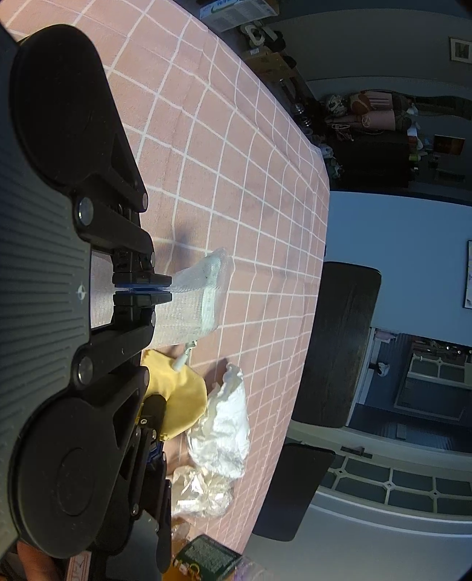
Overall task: Organize soft objects
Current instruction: 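Grasp the yellow cloth with the right tool, then lift the mesh bag and yellow cloth and carry them over the orange box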
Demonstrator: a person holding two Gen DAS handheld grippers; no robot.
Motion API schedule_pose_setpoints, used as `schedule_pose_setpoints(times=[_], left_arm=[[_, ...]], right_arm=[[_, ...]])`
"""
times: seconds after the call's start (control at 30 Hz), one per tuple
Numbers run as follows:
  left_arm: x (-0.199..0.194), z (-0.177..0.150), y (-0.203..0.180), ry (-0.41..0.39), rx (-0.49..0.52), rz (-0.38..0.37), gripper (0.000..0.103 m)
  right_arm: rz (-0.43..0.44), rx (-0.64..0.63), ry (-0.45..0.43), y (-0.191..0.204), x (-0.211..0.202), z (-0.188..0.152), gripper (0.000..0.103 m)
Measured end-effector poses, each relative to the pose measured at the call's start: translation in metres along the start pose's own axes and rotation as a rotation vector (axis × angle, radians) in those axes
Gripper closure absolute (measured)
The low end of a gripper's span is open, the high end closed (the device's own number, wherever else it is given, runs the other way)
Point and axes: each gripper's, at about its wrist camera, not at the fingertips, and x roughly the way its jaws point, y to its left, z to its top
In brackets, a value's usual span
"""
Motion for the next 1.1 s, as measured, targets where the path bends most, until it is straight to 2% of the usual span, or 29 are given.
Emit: schedule_pose_setpoints(times=[0.23, 0.53, 0.73, 0.93, 1.1], left_arm=[[-0.033, 0.001, -0.012, -0.056, 0.003, -0.045, 0.102], [-0.086, 0.003, -0.042, -0.144, 0.071, -0.117, 0.102], [-0.123, 0.009, -0.072, -0.212, 0.119, -0.236, 0.102], [-0.152, 0.016, -0.119, -0.268, 0.209, -0.393, 0.102], [-0.159, 0.028, -0.164, -0.282, 0.281, -0.513, 0.102]], right_arm=[[0.005, 0.027, -0.063, -0.002, -0.056, -0.004, 0.1], [-0.001, 0.035, -0.115, -0.01, -0.131, -0.012, 0.1], [-0.049, 0.027, -0.155, -0.027, -0.188, -0.016, 0.1], [-0.118, 0.029, -0.175, -0.055, -0.254, -0.017, 0.1], [-0.211, -0.021, -0.14, -0.082, -0.301, -0.017, 0.099]])
